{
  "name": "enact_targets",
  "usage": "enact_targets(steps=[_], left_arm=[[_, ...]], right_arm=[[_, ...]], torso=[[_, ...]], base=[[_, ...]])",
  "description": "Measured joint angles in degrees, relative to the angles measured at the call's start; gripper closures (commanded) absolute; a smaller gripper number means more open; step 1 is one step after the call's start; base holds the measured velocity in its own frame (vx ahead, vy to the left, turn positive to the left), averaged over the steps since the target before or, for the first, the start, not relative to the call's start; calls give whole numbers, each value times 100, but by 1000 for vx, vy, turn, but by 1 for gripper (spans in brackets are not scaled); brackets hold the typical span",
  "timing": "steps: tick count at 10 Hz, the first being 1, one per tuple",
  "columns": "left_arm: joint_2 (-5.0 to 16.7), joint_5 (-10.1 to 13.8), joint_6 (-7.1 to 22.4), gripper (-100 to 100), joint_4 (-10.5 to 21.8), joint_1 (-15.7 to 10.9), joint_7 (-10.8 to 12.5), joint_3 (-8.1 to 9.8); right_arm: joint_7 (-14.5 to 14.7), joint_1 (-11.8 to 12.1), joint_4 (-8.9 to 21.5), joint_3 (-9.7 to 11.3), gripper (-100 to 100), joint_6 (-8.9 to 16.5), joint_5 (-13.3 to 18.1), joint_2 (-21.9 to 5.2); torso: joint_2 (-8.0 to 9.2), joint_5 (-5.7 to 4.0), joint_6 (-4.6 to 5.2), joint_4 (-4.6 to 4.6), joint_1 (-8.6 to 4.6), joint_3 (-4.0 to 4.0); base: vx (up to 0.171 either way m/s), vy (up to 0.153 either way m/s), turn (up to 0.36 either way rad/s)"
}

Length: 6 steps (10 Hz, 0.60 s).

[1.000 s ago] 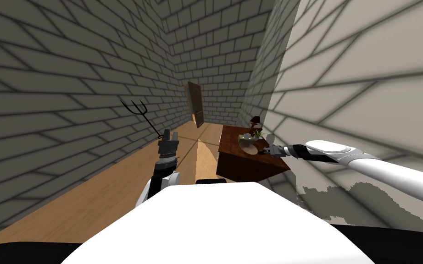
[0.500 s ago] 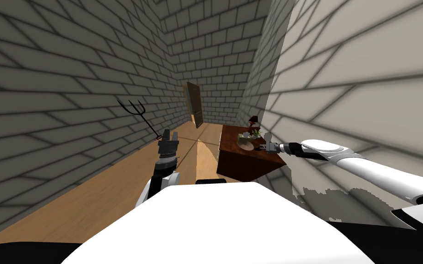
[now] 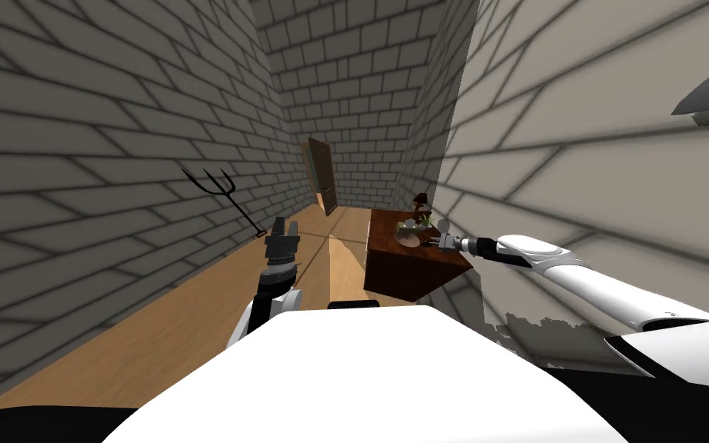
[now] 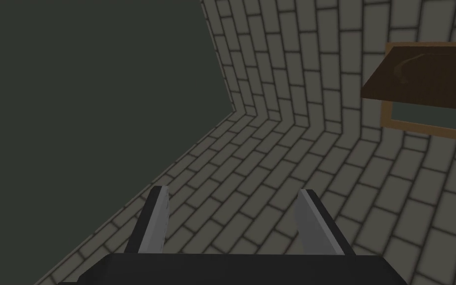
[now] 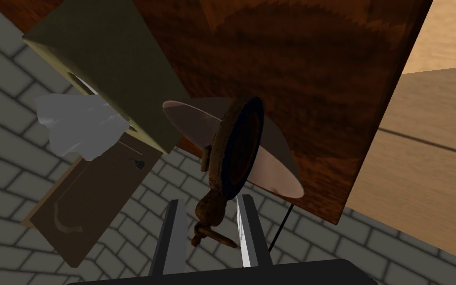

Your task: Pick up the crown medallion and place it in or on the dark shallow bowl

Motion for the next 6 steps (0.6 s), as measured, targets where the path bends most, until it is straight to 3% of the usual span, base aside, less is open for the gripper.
enact_targets(steps=[3,6], left_arm=[[0,0,0,0,0,1,0,0],[0,0,0,0,0,1,0,0]], right_arm=[[345,-337,253,-107,100,92,-199,515],[734,-495,357,-274,100,270,-533,1004]], torso=[[-14,1,1,-3,9,-8],[-20,2,1,-3,12,-11]], base=[[32,86,-202],[43,86,-201]])
